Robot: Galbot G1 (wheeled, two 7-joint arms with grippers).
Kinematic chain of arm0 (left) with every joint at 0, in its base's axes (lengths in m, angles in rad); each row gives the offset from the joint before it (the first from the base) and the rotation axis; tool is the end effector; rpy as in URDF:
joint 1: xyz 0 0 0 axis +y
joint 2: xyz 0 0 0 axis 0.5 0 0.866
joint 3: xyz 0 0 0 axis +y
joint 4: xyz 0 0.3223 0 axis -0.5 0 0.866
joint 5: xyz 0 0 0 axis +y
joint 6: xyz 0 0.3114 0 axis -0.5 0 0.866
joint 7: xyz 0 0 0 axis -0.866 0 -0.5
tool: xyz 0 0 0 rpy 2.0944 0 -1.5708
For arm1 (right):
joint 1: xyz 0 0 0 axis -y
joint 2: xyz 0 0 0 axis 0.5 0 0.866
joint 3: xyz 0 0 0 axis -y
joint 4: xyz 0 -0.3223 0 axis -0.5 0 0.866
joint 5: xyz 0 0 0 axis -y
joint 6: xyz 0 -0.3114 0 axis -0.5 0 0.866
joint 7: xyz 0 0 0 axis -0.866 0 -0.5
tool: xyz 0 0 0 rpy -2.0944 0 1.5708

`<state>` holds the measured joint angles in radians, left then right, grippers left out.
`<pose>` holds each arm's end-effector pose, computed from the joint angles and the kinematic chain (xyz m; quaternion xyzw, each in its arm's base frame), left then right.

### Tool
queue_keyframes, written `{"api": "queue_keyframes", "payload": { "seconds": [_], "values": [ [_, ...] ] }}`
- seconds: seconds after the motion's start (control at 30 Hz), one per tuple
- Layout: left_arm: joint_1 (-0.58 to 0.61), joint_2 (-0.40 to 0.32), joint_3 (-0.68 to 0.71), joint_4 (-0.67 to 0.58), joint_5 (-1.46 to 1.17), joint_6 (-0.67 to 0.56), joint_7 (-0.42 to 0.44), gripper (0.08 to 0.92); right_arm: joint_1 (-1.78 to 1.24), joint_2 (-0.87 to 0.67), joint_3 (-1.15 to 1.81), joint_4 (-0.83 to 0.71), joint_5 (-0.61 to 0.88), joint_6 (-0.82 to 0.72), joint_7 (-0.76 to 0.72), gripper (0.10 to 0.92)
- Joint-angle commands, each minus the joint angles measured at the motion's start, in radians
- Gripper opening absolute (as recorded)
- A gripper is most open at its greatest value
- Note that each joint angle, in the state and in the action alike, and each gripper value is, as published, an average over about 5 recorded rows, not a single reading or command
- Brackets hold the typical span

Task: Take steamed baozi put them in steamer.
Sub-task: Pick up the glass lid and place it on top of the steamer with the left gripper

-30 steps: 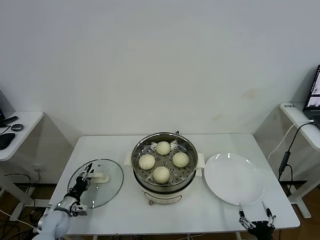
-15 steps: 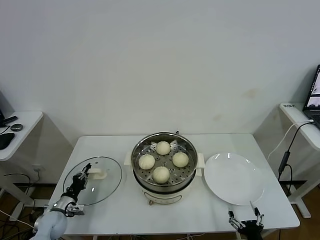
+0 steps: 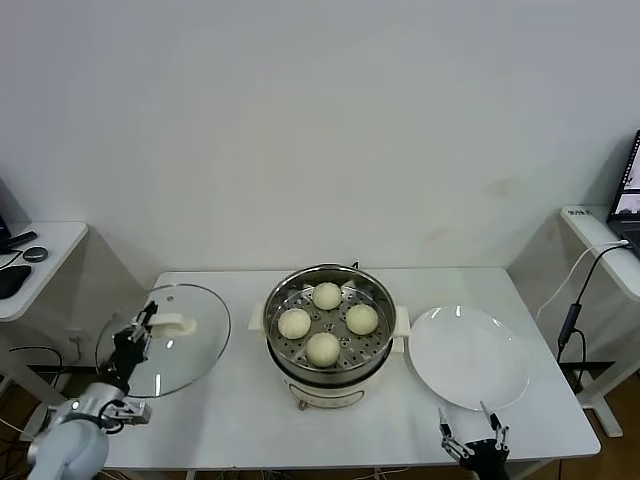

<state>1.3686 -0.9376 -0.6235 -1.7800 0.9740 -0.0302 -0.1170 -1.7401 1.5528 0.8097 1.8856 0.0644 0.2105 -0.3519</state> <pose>0.2276 0.1769 -0.2757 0.0195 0.6945 0.7184 0.0359 0.0752 -0.0876 -0.3541 0.0538 -0.9938 0.0439 0.0864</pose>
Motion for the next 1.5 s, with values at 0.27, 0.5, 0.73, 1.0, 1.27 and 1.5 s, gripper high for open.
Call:
{"api": "queue_keyframes", "payload": {
  "seconds": [0.27,0.5,0.73,1.0,1.27,1.5],
  "values": [
    [-0.244,0.114,0.439,-0.391,-0.090,0.400,0.276,0.172,0.030,0.003,-0.049,-0.036,-0.046,0.009,0.016,0.823],
    [-0.468,-0.027,0.705,-0.306,0.031,0.527,0.375,0.172,0.050,0.023,-0.059,-0.058,-0.098,0.020,0.033,0.823],
    [-0.517,-0.171,0.776,-0.208,0.181,0.544,0.395,0.172,0.059,0.023,-0.071,-0.075,-0.112,0.027,0.037,0.823],
    [-0.523,-0.238,0.797,-0.154,0.275,0.544,0.421,0.172,0.065,0.023,-0.076,-0.095,-0.121,0.034,0.040,0.823],
    [-0.514,-0.304,0.806,-0.110,0.354,0.537,0.424,0.172,0.064,0.024,-0.081,-0.099,-0.123,0.035,0.041,0.823],
    [-0.524,-0.338,0.804,-0.066,0.378,0.532,0.418,0.172,0.060,0.024,-0.077,-0.096,-0.123,0.038,0.040,0.823]
  ]
}}
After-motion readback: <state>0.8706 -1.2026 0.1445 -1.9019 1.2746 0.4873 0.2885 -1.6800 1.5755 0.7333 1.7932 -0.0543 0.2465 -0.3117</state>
